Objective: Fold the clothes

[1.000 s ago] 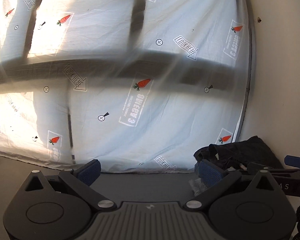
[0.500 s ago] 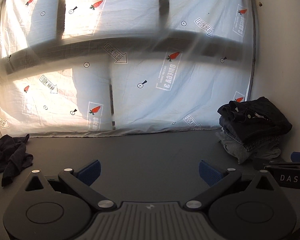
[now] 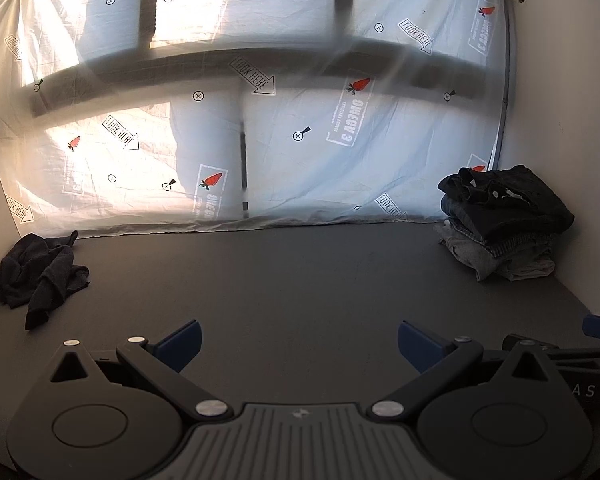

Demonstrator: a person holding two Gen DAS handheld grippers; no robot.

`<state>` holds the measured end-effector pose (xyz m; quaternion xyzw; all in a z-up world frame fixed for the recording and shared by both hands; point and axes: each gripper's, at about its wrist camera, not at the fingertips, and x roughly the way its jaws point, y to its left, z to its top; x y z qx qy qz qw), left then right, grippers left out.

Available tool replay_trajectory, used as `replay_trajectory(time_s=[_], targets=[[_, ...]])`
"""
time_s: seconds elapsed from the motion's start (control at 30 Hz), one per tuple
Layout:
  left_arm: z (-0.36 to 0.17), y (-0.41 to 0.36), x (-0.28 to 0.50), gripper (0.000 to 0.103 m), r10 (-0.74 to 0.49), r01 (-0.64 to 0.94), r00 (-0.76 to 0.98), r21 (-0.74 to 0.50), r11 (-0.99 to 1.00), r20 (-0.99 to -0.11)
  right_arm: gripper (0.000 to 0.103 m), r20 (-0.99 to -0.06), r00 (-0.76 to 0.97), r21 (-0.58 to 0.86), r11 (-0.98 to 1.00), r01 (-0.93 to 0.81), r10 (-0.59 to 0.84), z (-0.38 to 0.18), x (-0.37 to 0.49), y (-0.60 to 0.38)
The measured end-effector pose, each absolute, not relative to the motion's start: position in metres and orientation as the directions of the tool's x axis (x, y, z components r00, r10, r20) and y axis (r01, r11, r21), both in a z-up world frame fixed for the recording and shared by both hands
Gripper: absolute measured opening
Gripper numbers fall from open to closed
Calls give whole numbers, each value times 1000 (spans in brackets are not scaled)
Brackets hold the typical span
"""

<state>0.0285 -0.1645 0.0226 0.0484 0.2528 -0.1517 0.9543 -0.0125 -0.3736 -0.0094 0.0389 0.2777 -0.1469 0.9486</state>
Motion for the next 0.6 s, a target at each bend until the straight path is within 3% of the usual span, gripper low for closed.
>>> replay_trajectory(time_s=[0.6], targets=[[19,-160,-2,103,-261,317,831,33,948,-492,103,-532,805,-16,954,301,-263,-13,-47,-360]])
